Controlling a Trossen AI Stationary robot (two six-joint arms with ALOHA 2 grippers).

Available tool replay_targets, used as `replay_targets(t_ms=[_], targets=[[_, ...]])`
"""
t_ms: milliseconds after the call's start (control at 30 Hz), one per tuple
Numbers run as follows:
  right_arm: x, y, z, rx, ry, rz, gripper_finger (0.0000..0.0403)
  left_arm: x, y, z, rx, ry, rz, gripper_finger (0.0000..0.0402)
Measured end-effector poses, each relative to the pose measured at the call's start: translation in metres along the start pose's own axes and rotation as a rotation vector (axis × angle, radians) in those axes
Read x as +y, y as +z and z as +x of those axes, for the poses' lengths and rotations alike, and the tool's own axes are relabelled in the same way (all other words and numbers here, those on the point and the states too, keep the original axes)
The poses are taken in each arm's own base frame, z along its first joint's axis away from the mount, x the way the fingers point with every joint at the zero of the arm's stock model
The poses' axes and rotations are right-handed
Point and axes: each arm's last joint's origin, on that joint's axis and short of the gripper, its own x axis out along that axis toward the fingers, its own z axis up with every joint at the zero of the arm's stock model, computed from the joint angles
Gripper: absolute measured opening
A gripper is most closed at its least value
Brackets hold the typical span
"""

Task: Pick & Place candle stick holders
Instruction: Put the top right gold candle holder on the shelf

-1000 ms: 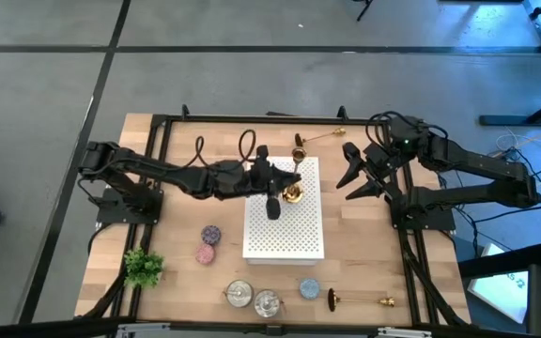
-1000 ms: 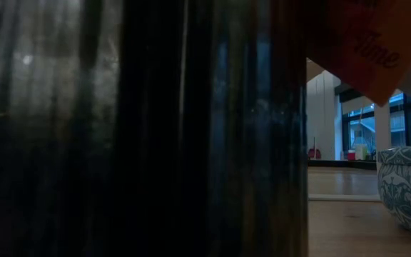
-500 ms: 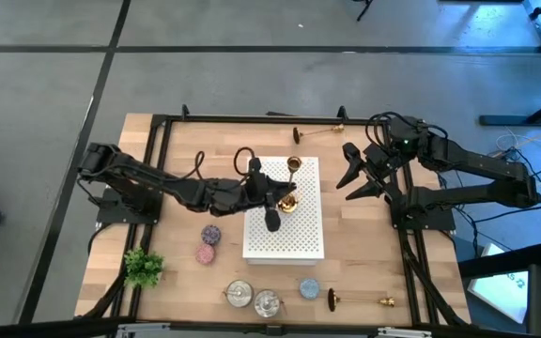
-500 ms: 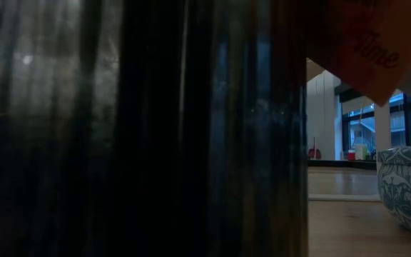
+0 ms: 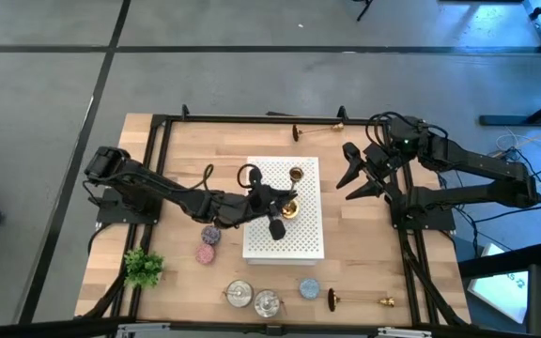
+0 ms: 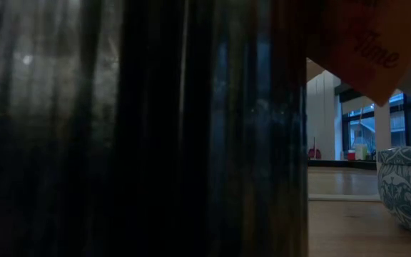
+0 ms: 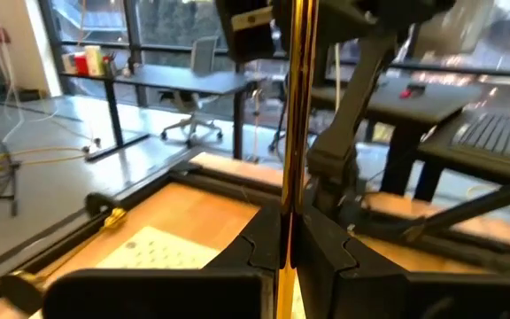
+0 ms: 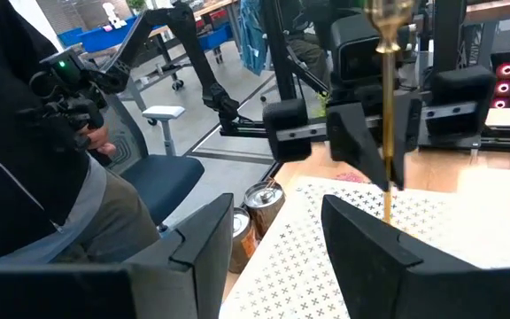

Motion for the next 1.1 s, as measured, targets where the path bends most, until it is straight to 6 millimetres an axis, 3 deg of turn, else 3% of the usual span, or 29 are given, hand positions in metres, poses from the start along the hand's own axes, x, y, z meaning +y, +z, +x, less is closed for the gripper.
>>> replay_targets(t_ms=[1100], targets=[[0.000,0.000,0.000,0.003,0.000,0.006,0.0177,-0.001,-0.010,0.000,0.040,0.081,-0.039,0.0041]])
